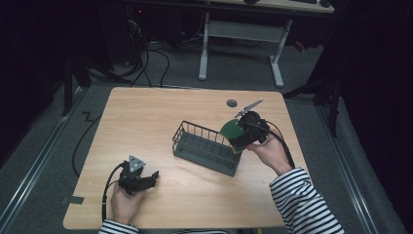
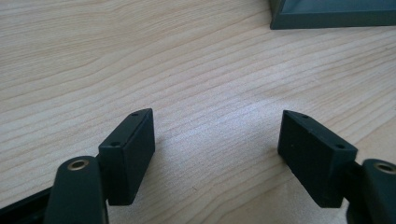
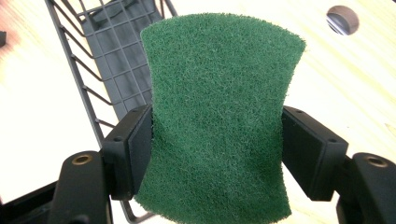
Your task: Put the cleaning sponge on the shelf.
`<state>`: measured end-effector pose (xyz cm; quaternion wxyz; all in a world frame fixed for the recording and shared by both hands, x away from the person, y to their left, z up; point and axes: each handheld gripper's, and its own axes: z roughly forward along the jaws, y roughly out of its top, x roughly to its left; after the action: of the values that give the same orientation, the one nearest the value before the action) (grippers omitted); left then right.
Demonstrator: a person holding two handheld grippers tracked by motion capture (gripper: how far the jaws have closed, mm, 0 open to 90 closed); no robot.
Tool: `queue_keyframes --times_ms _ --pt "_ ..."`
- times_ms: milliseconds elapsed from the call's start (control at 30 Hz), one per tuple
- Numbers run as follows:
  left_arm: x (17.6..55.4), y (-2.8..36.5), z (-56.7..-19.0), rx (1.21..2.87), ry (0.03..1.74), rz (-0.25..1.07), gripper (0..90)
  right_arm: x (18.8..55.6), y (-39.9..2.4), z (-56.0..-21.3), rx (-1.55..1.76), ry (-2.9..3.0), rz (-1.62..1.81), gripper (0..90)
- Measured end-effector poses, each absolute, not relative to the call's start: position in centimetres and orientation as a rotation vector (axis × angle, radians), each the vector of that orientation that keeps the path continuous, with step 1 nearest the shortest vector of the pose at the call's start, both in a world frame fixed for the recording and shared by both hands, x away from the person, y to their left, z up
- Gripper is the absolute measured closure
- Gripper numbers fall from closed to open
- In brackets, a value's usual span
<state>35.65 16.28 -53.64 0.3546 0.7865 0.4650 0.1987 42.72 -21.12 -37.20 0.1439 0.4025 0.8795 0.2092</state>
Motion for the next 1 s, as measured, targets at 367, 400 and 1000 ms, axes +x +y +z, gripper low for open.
queue_keyframes --times_ms 367,400,1000 --pt "35.7 16.3 -53.6 2.034 1.199 0.512 27.7 43.3 -18.3 -38.0 1.105 2.582 0.567 30.4" --pt "35.7 16.3 -53.6 2.034 1.199 0.512 27.7 43.4 -18.1 -38.1 1.092 2.586 0.564 30.4" --pt "35.6 16.3 -53.6 2.035 1.196 0.51 27.5 44.0 -16.6 -39.8 1.049 2.608 0.507 30.1"
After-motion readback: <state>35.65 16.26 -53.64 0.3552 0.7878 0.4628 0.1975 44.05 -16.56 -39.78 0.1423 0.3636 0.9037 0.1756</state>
